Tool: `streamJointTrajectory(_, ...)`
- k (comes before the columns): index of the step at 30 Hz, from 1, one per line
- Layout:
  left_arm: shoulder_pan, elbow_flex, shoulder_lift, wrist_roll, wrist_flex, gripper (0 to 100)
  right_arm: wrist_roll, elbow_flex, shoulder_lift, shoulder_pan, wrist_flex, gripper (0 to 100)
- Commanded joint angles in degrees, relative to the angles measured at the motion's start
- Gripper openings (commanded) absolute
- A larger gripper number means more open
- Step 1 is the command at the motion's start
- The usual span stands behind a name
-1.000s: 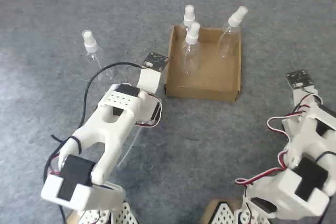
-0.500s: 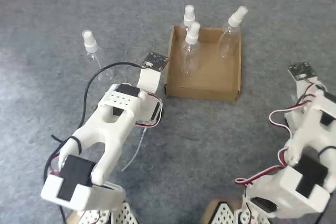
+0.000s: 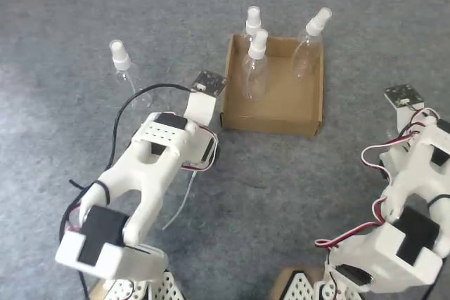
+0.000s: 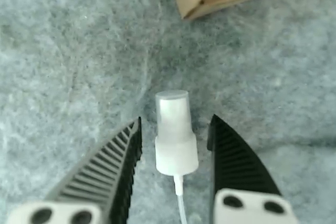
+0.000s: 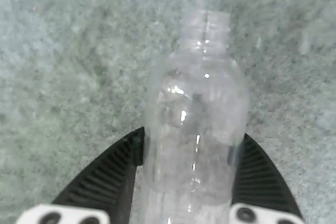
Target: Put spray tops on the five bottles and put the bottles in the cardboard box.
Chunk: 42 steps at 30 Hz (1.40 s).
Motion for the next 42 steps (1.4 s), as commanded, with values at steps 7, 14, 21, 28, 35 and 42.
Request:
streamJointTrajectory(7,0.09,-10.59,10.99,-0.53,5.54,12,0.09,-1.05,-0.84,-0.57,0.48,29.9)
streamJointTrajectory(14,-0.44,-6.64,6.24,-0.26,2.99,1,0.97,-1.76,-1.45,-0.75,0.13,29.9)
streamJointTrajectory(21,-0.35,2.68,-6.15,-0.18,1.32,1,0.88,-10.90,3.03,-2.95,3.12,29.9)
streamJointTrajectory(28,-0.44,7.87,-11.25,-0.35,-2.20,1,2.20,-24.53,15.69,-1.98,9.19,29.9)
streamJointTrajectory(35,-0.44,7.78,-11.16,-0.44,-2.46,1,5.63,-30.59,24.92,1.10,11.82,24.2)
streamJointTrajectory(42,-0.44,7.78,-11.16,-0.44,-2.55,1,5.45,-32.44,25.27,2.15,11.91,12.0)
